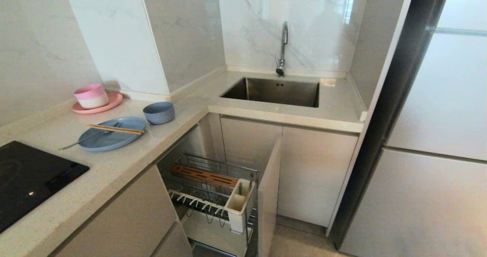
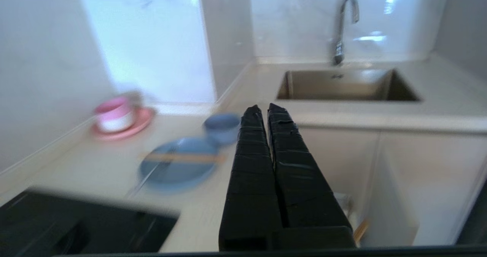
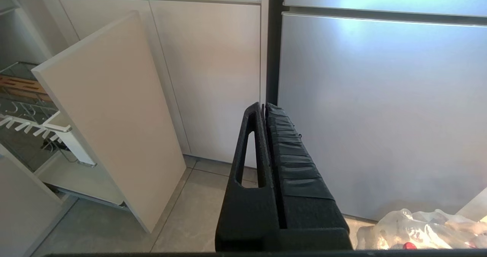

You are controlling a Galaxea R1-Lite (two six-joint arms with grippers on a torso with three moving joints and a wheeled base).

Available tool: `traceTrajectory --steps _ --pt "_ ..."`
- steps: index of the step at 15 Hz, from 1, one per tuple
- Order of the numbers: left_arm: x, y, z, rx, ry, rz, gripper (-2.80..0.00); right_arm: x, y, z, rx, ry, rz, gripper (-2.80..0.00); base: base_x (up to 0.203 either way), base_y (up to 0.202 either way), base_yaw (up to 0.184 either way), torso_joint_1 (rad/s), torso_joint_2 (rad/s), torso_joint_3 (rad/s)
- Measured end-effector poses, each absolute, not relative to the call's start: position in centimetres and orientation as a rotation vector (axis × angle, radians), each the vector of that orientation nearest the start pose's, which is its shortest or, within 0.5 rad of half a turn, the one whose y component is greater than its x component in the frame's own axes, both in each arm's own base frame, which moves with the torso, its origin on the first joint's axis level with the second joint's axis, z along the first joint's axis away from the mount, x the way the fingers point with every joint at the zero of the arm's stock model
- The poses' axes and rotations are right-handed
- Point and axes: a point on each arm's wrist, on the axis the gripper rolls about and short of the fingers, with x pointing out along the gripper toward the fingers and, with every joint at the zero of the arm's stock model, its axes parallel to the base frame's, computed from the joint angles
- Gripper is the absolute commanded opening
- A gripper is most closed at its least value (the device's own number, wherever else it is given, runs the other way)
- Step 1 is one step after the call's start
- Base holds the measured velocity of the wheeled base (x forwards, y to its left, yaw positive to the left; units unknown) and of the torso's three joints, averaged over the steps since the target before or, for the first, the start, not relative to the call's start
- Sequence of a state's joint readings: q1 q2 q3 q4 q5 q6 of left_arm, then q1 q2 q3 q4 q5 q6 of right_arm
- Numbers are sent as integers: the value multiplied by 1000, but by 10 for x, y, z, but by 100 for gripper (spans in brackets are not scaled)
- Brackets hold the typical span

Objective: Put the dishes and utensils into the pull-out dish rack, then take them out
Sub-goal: Open the cupboard, then pick up the bowl and place it in the cupboard

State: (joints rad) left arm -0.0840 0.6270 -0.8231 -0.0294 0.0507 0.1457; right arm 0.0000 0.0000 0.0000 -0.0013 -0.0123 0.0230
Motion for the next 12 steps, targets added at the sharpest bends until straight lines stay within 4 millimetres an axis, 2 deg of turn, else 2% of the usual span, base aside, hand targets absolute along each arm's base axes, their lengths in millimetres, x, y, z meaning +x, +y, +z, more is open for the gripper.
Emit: traceTrajectory --steps 2,5,9,12 --pt "-10 1 266 152 -222 1 -280 -23 0 76 23 -1 -12 -280 0 0 0 0 0 0" --pt "-30 1 208 171 -205 15 -280 -23 0 76 23 -1 -12 -280 0 0 0 0 0 0" --pt "-31 1 130 169 -126 21 -280 -23 0 76 23 -1 -12 -280 0 0 0 0 0 0" --pt "-25 0 92 126 -55 20 -280 -23 0 76 23 -1 -12 -280 0 0 0 0 0 0"
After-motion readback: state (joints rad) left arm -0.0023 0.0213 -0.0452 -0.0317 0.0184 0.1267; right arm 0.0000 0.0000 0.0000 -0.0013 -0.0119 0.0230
